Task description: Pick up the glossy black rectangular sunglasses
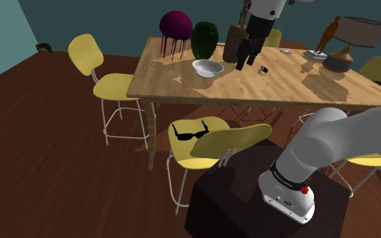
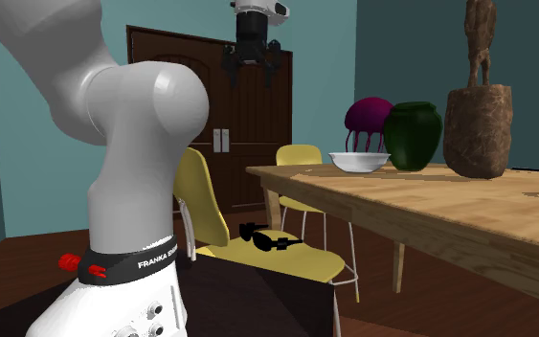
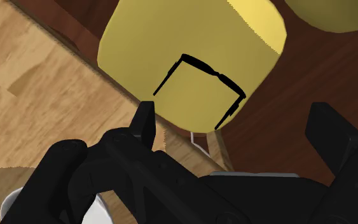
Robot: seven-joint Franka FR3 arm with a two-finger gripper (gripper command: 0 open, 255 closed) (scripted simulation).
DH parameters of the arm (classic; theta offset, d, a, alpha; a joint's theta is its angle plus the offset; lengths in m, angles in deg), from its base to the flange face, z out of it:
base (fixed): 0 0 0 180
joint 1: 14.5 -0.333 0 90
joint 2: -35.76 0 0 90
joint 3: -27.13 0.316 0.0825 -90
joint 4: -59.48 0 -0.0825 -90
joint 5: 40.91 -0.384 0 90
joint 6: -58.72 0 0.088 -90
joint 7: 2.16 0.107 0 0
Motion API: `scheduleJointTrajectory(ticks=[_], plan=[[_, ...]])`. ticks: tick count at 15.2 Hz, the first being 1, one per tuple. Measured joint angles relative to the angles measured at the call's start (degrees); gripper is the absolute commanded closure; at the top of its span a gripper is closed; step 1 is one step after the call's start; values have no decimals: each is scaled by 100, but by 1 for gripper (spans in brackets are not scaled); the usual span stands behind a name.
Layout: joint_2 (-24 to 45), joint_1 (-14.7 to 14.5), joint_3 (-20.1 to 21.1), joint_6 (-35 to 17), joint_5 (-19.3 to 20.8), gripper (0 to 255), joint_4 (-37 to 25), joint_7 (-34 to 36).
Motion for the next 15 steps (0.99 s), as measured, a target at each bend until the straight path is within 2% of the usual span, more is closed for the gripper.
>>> scheduleJointTrajectory(ticks=[2, 5, 10, 15], plan=[[21, -6, 23, -75, -16, 0, 55, 32], [204, -24, 91, -583, -70, 0, 389, 134], [600, -106, 303, -1629, -229, 0, 1035, 409], [1291, -190, 485, -2729, -371, 0, 1437, 638]])
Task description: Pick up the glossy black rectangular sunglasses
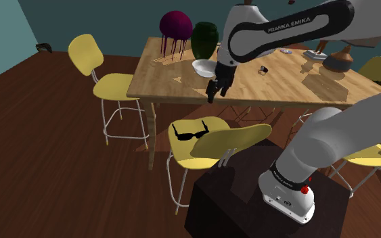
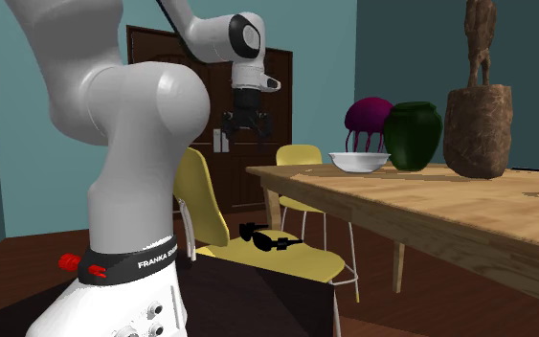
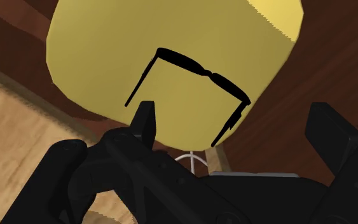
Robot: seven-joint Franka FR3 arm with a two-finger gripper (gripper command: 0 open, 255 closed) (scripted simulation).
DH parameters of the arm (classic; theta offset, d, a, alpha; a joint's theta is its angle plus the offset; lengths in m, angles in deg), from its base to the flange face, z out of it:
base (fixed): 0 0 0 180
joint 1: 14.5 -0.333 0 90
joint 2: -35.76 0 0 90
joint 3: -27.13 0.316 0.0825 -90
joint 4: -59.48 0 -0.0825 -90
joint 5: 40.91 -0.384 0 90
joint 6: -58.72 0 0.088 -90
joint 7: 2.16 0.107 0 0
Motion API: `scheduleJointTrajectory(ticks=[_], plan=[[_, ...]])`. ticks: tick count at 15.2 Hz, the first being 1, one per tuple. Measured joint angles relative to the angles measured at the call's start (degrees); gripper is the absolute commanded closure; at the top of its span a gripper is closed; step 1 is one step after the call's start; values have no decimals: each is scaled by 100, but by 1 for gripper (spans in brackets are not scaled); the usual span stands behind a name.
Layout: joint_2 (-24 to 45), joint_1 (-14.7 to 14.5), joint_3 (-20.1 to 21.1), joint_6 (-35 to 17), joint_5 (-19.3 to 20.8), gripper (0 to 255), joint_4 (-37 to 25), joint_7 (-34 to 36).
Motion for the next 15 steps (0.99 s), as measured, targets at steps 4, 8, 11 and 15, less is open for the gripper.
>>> scheduleJointTrajectory(ticks=[4, 8, 11, 15], plan=[[802, -44, 99, -903, -85, 0, 97, 126], [1667, -138, 270, -1740, -180, 0, 54, 362], [2386, -179, 356, -2376, -212, 0, -36, 501], [3354, -239, 442, -3123, -189, 0, -268, 721]])
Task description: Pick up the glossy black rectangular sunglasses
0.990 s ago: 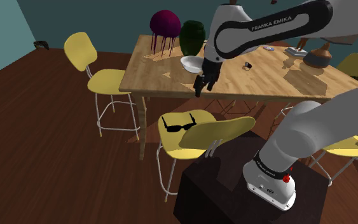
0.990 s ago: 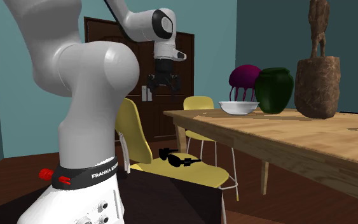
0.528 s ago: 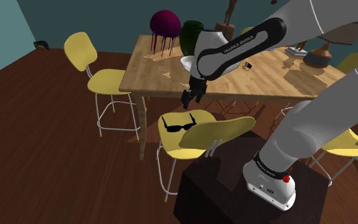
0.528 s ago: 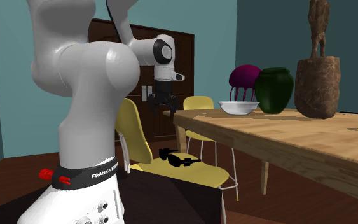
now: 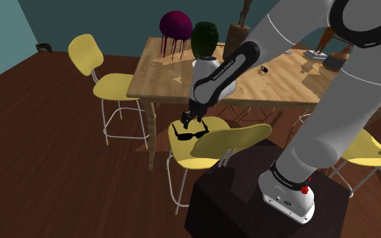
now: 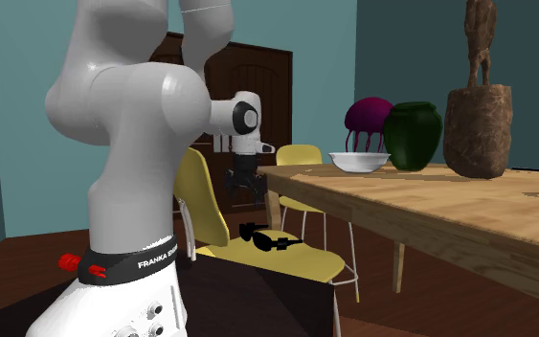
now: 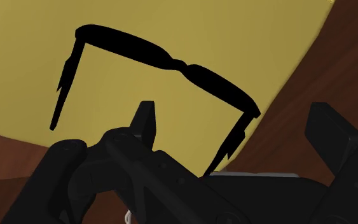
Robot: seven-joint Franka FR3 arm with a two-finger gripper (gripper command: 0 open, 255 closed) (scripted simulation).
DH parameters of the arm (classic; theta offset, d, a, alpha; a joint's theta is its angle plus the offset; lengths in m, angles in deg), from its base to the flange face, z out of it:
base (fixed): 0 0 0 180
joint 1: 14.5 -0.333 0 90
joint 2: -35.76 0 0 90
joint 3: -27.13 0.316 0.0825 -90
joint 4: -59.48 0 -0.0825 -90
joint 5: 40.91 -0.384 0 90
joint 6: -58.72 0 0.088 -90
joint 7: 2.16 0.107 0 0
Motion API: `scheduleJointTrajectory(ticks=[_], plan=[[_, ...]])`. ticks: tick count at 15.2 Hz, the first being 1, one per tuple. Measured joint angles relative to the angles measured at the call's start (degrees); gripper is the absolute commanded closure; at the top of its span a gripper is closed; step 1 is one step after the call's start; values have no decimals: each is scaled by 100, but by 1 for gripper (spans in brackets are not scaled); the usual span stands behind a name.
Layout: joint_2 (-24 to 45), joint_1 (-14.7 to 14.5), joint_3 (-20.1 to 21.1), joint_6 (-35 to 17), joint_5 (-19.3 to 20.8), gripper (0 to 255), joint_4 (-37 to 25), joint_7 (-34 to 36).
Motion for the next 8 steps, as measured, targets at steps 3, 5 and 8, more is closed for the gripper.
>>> scheduleJointTrajectory(ticks=[3, 5, 8], plan=[[689, -60, 18, -438, 59, 0, -258, 168], [922, -70, 14, -627, 67, 0, -304, 182], [1208, -82, 6, -856, 79, 0, -362, 187]])
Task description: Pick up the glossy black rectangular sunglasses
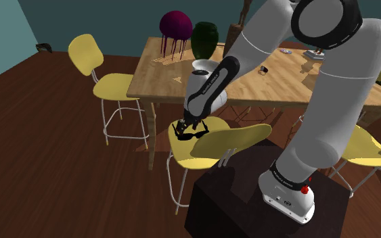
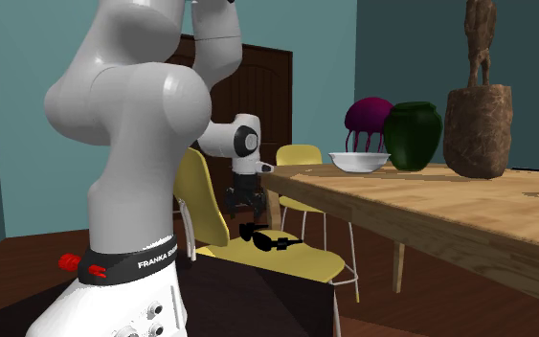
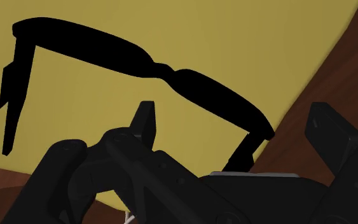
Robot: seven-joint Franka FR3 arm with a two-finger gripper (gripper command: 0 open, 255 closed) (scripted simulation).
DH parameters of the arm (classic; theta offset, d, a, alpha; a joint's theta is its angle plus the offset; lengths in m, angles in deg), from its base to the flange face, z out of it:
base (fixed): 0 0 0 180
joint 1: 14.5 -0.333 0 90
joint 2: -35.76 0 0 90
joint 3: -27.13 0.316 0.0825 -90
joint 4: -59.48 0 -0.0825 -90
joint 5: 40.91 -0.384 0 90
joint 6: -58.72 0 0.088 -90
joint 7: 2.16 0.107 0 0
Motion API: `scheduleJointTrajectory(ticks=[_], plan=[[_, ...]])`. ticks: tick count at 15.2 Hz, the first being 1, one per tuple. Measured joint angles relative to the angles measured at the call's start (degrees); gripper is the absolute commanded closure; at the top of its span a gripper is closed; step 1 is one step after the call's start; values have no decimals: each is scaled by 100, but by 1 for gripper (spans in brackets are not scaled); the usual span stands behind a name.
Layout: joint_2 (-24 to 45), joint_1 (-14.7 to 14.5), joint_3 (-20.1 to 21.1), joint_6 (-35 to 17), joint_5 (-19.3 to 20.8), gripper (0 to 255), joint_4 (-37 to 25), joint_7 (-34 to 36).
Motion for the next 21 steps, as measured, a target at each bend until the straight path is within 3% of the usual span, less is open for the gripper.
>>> scheduleJointTrajectory(ticks=[3, 4, 14, 21], plan=[[290, -7, -6, -232, 7, 0, -56, -7], [318, -5, -6, -260, 6, 255, -58, -13], [340, -1, -10, -286, 6, 255, -61, -17], [-169, 8, -1, 170, 0, 255, -7, 2]])
